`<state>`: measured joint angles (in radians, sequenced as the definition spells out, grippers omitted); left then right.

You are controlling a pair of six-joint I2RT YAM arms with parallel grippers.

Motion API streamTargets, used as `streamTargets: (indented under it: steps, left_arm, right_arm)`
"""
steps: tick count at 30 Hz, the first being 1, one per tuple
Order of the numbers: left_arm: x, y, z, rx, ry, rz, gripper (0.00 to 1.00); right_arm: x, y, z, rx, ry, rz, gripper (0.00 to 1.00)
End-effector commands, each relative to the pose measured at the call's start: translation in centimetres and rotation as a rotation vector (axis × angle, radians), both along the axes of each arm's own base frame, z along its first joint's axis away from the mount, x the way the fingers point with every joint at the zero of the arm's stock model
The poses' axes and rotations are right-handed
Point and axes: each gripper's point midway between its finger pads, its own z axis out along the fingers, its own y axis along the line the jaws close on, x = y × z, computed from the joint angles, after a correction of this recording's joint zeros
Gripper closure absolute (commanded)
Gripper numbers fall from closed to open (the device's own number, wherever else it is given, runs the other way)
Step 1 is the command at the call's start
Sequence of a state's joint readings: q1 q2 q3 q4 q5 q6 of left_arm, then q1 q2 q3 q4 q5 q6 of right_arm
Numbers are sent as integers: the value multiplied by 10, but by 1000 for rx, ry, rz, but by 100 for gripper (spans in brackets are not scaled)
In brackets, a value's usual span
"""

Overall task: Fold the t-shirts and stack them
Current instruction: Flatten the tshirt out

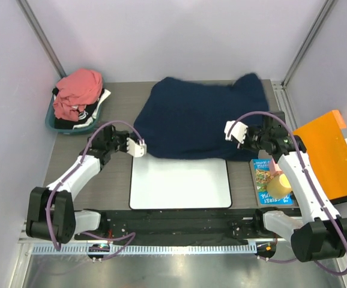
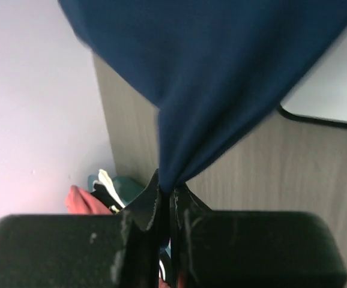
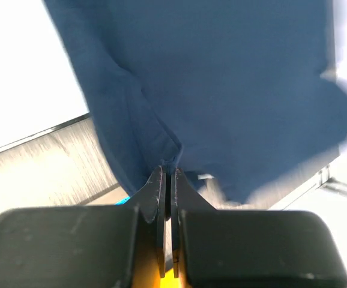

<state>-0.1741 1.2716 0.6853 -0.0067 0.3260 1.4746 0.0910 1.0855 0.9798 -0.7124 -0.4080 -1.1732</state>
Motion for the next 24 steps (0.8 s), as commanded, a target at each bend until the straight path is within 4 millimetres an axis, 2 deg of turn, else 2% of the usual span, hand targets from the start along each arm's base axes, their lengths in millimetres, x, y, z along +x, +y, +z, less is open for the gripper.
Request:
streamTargets:
  steps: [1, 3, 4, 7, 11, 14, 16, 17, 20, 23, 24]
  left_arm:
    - [-32, -1, -5, 131, 120, -163, 100]
    - [-36, 6, -6, 191, 162, -173, 100]
    - [-50, 11, -19, 217, 251, -177, 100]
    - [-61, 24, -27, 266, 348, -166, 100]
    - [-62, 32, -30, 268, 412, -141, 100]
    - [-67, 34, -33, 274, 444, -141, 100]
    - [-67, 35, -37, 286, 453, -143, 100]
    - [-67, 38, -40, 298, 456, -138, 100]
    - [-62, 45, -42, 320, 463, -107, 100]
    - [-54, 54, -46, 337, 459, -76, 100]
    - [-41, 58, -43, 346, 417, -45, 100]
  right_arm:
    - [-11, 8, 42, -13, -54, 101, 99]
    - [-15, 7, 43, -36, -19, 122, 99]
    - [-17, 7, 44, -42, -5, 131, 99]
    - [-24, 6, 46, -60, 27, 151, 99]
    - [-34, 5, 45, -76, 48, 178, 99]
    - [-34, 4, 44, -87, 41, 185, 99]
    - [-27, 3, 47, -83, -2, 158, 99]
    - [-11, 2, 50, -81, -74, 127, 99]
    - [9, 0, 63, -75, -196, 91, 99]
    - [28, 0, 73, -58, -264, 59, 99]
    - [34, -3, 75, -59, -293, 32, 99]
